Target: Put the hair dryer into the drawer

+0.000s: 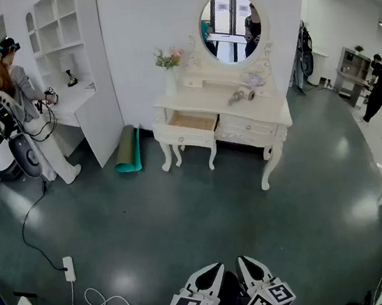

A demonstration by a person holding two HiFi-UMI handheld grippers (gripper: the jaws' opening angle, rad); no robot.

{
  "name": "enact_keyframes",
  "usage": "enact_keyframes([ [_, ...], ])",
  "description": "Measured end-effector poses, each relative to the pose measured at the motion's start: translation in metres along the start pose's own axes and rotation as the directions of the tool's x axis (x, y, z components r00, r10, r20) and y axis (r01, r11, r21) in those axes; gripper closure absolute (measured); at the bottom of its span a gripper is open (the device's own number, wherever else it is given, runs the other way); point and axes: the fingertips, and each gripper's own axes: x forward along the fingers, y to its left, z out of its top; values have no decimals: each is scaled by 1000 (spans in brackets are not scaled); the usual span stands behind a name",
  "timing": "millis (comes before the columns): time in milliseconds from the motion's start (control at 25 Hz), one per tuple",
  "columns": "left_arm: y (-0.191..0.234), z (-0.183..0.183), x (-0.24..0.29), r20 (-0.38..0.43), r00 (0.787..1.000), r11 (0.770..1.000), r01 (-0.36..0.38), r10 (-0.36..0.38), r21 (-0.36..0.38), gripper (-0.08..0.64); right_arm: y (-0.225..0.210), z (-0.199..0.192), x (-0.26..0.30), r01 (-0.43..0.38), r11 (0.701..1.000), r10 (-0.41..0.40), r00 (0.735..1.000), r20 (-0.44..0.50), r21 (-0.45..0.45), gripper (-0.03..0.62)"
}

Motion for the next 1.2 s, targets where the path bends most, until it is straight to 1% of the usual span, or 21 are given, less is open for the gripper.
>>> enact_keyframes([
  [280, 11, 3, 14, -21, 1000, 1000, 3, -3, -8, 537, -18, 9, 17, 36, 999, -37, 999, 18, 17, 575],
  [480, 27, 12, 31, -17, 1000, 1000, -4, 4, -23, 537, -24, 11, 39, 24, 1000, -24, 1000, 5, -6, 575],
  [600, 39, 20, 47, -22, 1000, 1000, -8, 7, -28, 537, -35, 16, 56, 27, 1000, -27, 1000, 2, -6, 575],
  [880, 81, 48, 96, -23, 999, 999, -28, 27, -31, 537, -68, 37, 118, 30, 1000, -30, 1000, -3, 3, 577],
  [1080, 117, 71, 135, -8, 999, 998, -49, 48, -47, 537, -89, 51, 167, 8, 1000, -8, 1000, -9, 3, 575],
  [1200, 132, 81, 158, -11, 999, 997, -52, 51, -48, 537, -104, 60, 193, 0, 1000, 0, 1000, -11, 5, 577],
])
